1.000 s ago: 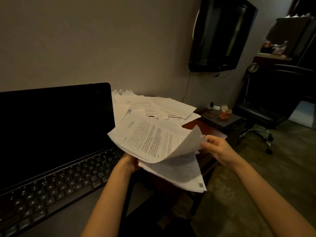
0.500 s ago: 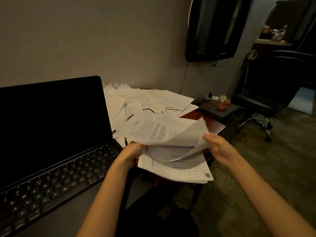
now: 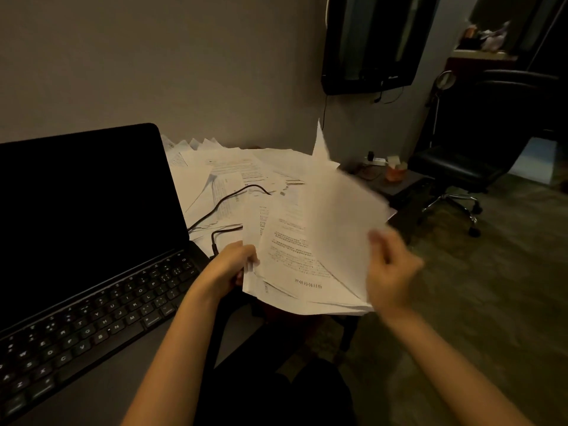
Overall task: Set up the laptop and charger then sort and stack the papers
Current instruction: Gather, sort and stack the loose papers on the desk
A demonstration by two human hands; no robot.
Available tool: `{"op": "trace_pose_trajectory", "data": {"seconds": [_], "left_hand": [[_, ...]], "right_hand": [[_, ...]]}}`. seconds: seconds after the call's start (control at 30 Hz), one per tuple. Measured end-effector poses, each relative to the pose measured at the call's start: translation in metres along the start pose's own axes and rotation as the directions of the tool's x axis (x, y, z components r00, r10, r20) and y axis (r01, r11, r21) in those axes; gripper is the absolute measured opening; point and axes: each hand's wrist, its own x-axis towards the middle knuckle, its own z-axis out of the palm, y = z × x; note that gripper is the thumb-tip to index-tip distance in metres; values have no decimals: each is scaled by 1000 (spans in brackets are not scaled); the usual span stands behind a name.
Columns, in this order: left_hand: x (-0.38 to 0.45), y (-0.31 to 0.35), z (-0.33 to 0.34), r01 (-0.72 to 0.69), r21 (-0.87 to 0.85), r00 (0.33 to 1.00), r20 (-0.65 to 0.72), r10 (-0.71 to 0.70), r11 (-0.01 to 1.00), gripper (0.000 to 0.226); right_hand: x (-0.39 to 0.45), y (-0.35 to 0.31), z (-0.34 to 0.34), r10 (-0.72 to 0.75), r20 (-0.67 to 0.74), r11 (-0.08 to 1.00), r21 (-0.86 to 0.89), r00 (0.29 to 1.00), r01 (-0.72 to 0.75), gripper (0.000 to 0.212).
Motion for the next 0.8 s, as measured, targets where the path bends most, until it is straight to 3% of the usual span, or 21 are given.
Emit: {"op": "trace_pose_trajectory", "data": {"seconds": [0.07,0.17,0.27,0.33,0.43,0.47,0.5,0.57,0.63,0.67,0.7,0.73,0.8], "left_hand": [[-3,1,1,14,-111,1000,1,-14,994,27],[1,-3,-1,-29,-248,998,41,40,968,49],[3,-5,-2,-15,-313,998,48,31,950,79],[2,-6,-2,-5,-276,997,74,27,961,87],[-1,-1,2,-4,-190,995,94,22,982,52],[0,-1,3,-10,-157,996,83,23,988,38],[1,-2,3,-30,-97,997,64,36,995,27],[0,-1,5,-81,29,995,60,79,996,14],[-1,-1,8,-117,66,990,87,111,991,21],[-2,-1,8,-137,72,987,96,129,988,26],[-2,-1,9,-159,67,983,100,151,985,32],[-3,0,9,-184,50,978,107,178,982,37],[-7,2,9,-234,-8,964,132,233,972,41]], "right_hand": [[-19,-6,5,-310,164,945,-58,936,323,21],[-39,-11,14,-496,298,829,-116,816,546,27],[-53,-5,23,-448,425,763,-276,786,584,31],[-57,3,28,-370,500,772,-303,783,559,37],[-57,8,32,-277,683,810,-212,676,546,28],[-55,5,31,-217,728,852,-185,651,491,24],[-51,3,28,-117,746,915,-176,656,364,37],[-41,2,22,152,636,969,-245,757,12,49],[-27,20,17,388,358,876,-428,849,-220,46],[-20,32,13,524,242,772,-539,817,-336,49],[-14,44,10,700,170,637,-589,694,-498,58],[-10,56,6,859,158,487,-550,488,-679,65],[-5,71,0,926,369,190,-272,80,-943,57]]}}
